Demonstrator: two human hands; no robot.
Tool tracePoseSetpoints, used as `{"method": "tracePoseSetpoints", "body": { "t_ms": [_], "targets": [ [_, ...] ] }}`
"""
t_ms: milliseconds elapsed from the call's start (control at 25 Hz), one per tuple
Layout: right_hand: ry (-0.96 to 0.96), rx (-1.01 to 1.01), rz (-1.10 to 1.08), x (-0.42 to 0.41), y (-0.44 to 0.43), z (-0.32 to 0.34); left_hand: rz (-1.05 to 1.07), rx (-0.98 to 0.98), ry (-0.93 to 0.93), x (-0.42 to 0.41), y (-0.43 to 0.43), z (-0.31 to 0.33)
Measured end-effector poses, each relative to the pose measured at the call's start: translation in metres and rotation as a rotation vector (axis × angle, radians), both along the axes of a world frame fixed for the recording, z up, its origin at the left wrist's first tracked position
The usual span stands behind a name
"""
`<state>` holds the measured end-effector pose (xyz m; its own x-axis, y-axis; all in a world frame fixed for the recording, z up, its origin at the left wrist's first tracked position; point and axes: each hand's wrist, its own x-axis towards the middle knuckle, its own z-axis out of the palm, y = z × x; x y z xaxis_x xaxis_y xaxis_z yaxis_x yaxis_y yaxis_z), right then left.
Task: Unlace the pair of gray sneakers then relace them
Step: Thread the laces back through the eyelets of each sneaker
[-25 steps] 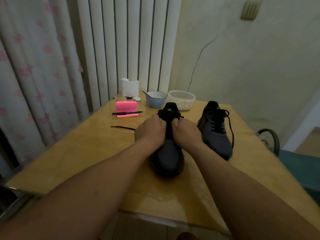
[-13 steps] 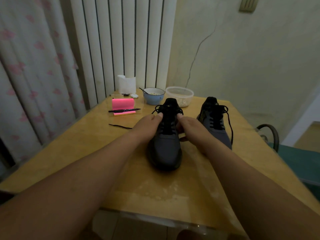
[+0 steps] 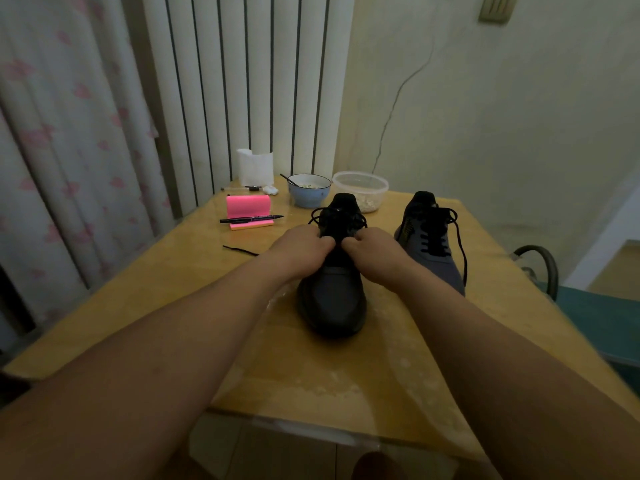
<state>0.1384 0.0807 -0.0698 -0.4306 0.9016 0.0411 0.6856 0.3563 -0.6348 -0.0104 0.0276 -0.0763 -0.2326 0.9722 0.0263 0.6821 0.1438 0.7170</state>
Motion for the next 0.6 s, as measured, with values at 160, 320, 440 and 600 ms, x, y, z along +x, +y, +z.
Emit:
{"method": "tracePoseSetpoints", "body": {
  "t_ms": [160,320,440,600],
  "targets": [
    [0.257,-0.174,-0.039,0.006,-0.001,-0.011,0.009,0.011,-0.241,-0.005,-0.005,-0.005],
    [0.163,-0.191,0.013,0.005,-0.003,-0.001,-0.040,-0.072,-0.249,-0.003,-0.005,0.000],
    [-0.015,-0.159,0.047,0.005,-0.002,0.010,-0.046,-0.123,-0.216,-0.007,-0.001,0.004],
    [0.146,-0.247,0.046,0.010,0.004,-0.002,-0.027,-0.072,-0.300,-0.010,-0.002,-0.004]
  ]
}}
